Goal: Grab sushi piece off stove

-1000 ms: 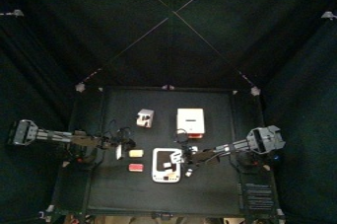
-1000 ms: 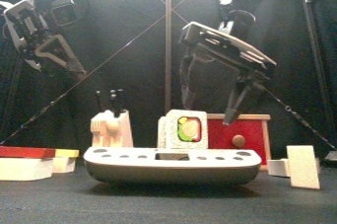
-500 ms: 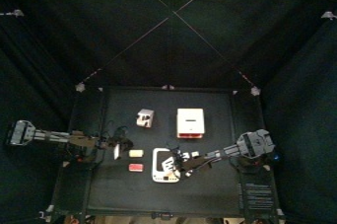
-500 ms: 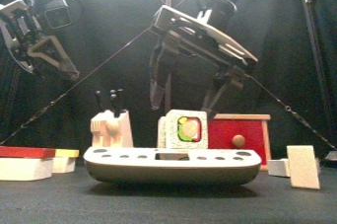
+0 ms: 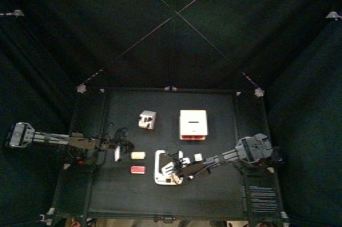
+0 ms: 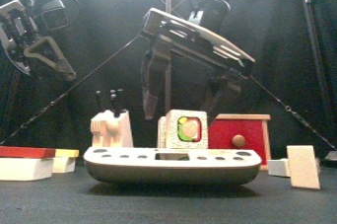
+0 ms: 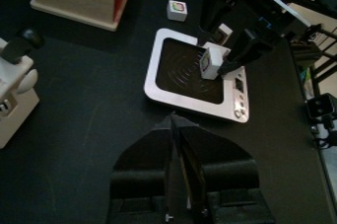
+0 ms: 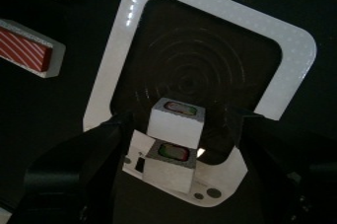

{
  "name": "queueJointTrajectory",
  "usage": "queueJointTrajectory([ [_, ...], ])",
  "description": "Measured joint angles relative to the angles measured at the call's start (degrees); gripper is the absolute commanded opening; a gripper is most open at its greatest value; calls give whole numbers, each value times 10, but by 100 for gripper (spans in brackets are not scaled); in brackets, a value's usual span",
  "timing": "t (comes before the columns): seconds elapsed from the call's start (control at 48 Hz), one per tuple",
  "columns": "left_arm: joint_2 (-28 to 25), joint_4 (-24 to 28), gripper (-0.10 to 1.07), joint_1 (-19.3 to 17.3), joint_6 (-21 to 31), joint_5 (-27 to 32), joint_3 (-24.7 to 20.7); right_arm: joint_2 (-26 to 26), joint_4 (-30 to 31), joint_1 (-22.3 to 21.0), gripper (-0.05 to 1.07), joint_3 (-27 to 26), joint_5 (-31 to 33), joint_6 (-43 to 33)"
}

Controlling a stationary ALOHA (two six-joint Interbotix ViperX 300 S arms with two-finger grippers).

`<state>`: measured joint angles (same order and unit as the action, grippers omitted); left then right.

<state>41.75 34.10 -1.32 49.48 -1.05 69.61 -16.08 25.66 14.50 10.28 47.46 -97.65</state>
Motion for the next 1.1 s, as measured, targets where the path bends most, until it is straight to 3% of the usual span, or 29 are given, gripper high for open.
queueJointTrajectory([
  [0.25, 0, -1, 50, 0, 0, 0, 0, -3, -5, -1, 96, 0, 1, 0],
  [0.604, 1, 0, 50, 0, 0, 0, 1, -8, -14, -3, 73, 0, 2, 1],
  [1.104, 0, -1, 50, 0, 0, 0, 1, -4, 15, 11, 72, -33, 79, 1],
])
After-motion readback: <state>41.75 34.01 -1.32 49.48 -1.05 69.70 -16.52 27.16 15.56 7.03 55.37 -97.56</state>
